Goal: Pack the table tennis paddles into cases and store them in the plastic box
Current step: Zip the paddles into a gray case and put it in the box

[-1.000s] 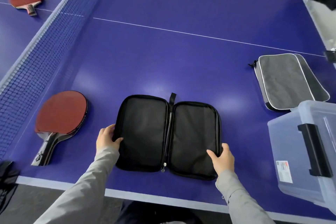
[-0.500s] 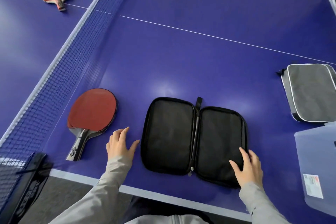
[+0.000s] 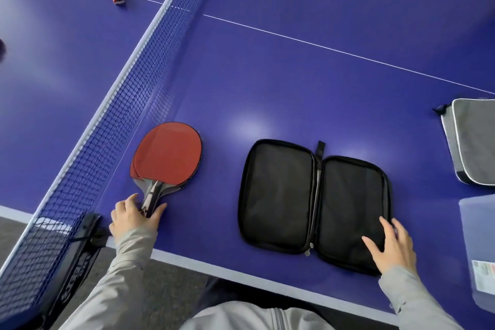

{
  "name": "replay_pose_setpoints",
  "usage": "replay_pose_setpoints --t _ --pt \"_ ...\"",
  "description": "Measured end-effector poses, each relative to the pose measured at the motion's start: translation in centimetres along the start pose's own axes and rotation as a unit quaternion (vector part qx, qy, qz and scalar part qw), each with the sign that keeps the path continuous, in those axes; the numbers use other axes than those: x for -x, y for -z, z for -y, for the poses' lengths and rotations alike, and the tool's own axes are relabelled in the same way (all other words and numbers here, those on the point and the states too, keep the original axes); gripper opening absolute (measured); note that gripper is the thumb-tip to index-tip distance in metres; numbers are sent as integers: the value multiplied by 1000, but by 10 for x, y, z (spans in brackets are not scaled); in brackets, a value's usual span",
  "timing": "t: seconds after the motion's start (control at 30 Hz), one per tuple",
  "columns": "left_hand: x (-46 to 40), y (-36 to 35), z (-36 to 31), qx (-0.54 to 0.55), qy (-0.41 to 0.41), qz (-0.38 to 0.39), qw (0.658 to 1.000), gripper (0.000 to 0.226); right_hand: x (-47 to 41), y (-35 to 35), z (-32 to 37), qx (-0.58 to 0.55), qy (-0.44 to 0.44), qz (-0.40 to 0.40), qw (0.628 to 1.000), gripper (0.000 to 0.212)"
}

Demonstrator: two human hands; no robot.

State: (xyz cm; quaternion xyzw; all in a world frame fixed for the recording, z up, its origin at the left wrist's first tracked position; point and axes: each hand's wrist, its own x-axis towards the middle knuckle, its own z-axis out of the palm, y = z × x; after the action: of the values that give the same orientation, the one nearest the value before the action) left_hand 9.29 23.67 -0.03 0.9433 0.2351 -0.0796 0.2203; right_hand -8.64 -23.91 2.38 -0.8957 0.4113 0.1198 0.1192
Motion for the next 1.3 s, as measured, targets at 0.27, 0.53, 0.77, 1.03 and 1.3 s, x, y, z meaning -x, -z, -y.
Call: replay_pose_setpoints --t 0.27,0.53,0.77,1.03,1.3 --pt "-12 -9 6 47 -8 10 999 40 8 5 3 28 -20 19 999 65" --pt "-11 1 6 82 -46 18 995 38 14 9 -5 47 -29 41 998 66" --pt "13 -4 -14 89 -1 21 996 41 8 7 -36 52 -25 50 997 70" --pt "91 -34 -79 107 -3 12 994 36 -6 4 -71 25 44 64 997 68" --pt "217 -105 -189 170 -45 42 984 30 -19 -2 -83 65 163 66 982 70"
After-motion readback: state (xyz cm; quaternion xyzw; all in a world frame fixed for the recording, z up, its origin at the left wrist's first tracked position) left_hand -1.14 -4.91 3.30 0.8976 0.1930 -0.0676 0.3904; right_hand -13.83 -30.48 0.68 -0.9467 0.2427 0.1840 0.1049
